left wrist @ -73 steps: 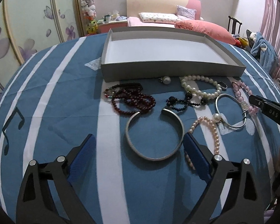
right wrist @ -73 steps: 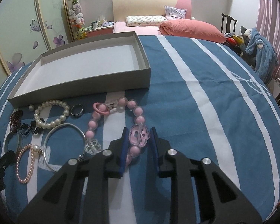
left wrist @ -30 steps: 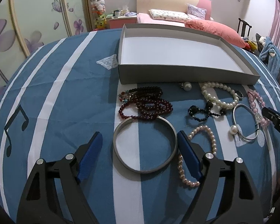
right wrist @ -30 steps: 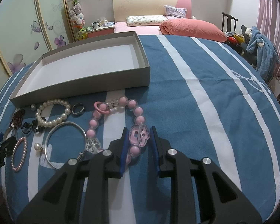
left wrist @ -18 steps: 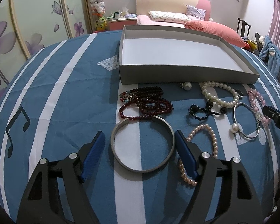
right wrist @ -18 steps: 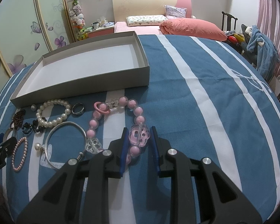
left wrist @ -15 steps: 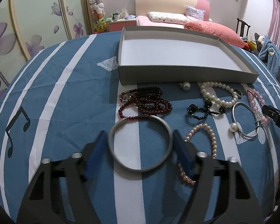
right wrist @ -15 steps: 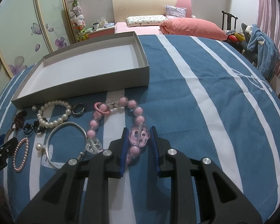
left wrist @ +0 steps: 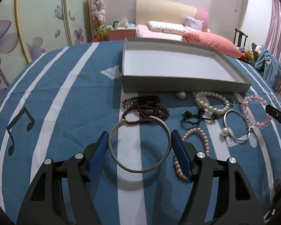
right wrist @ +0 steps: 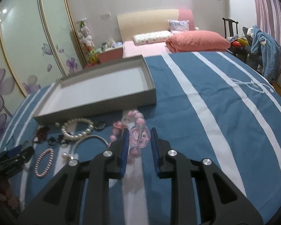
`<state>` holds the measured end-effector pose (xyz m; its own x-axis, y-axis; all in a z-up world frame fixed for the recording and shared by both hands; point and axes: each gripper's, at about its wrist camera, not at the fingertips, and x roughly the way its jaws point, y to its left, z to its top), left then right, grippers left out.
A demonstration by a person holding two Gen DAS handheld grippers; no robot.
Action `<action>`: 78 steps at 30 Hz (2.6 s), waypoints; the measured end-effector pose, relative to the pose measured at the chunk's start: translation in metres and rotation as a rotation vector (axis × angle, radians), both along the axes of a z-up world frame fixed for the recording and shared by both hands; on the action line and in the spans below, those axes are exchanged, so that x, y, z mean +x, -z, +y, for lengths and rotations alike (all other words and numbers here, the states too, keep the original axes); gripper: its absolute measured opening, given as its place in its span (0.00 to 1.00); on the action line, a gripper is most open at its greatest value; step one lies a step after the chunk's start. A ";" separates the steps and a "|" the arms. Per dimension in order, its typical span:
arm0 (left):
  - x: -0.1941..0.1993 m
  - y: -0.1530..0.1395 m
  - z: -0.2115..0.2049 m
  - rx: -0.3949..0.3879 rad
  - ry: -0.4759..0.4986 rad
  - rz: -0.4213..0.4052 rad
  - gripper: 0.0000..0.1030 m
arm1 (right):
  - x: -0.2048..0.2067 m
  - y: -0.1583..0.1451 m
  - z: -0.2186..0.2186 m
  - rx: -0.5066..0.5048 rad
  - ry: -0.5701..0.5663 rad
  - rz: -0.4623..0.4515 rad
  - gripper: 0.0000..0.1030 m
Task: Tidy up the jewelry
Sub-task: 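Close the left gripper on the silver open cuff while the right holds the pink bracelet, then carry both held bracelets into the grey tray and open both grippers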
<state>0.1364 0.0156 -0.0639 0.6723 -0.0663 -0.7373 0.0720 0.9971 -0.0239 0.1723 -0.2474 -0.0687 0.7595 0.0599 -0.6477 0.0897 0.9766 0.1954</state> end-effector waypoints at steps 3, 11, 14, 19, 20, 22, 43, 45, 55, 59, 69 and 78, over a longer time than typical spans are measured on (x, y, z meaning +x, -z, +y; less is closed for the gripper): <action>-0.007 -0.008 -0.004 -0.003 0.012 -0.049 0.66 | -0.008 -0.008 0.004 0.017 -0.011 -0.042 0.22; -0.019 -0.027 -0.015 0.011 0.026 -0.178 0.66 | -0.022 -0.026 0.020 0.027 -0.039 -0.132 0.22; -0.024 -0.034 -0.019 0.019 0.025 -0.228 0.66 | -0.024 -0.030 0.023 0.039 -0.047 -0.154 0.22; -0.028 -0.043 -0.023 0.028 0.022 -0.293 0.66 | -0.031 -0.037 0.030 0.039 -0.058 -0.202 0.22; -0.029 -0.045 -0.025 0.030 0.022 -0.305 0.66 | -0.032 -0.039 0.032 0.034 -0.059 -0.216 0.22; -0.029 -0.048 -0.027 0.035 0.026 -0.323 0.66 | -0.035 -0.045 0.035 0.023 -0.062 -0.242 0.22; 0.040 -0.080 -0.049 0.054 -0.014 -0.450 0.66 | 0.025 -0.090 0.048 -0.055 -0.035 -0.421 0.22; 0.049 -0.076 -0.051 0.057 -0.013 -0.449 0.66 | 0.039 -0.088 0.047 -0.050 -0.033 -0.412 0.22; 0.108 -0.051 -0.055 0.027 0.000 -0.361 0.66 | 0.123 -0.064 0.041 -0.014 -0.044 -0.319 0.22; 0.129 -0.042 -0.055 0.011 0.000 -0.311 0.66 | 0.154 -0.050 0.040 0.019 -0.050 -0.264 0.22; 0.157 -0.028 -0.063 0.015 0.023 -0.211 0.66 | 0.198 -0.017 0.035 0.087 -0.070 -0.106 0.24; 0.155 -0.041 -0.048 0.010 -0.009 -0.248 0.69 | 0.179 -0.030 0.027 0.040 -0.039 -0.161 0.40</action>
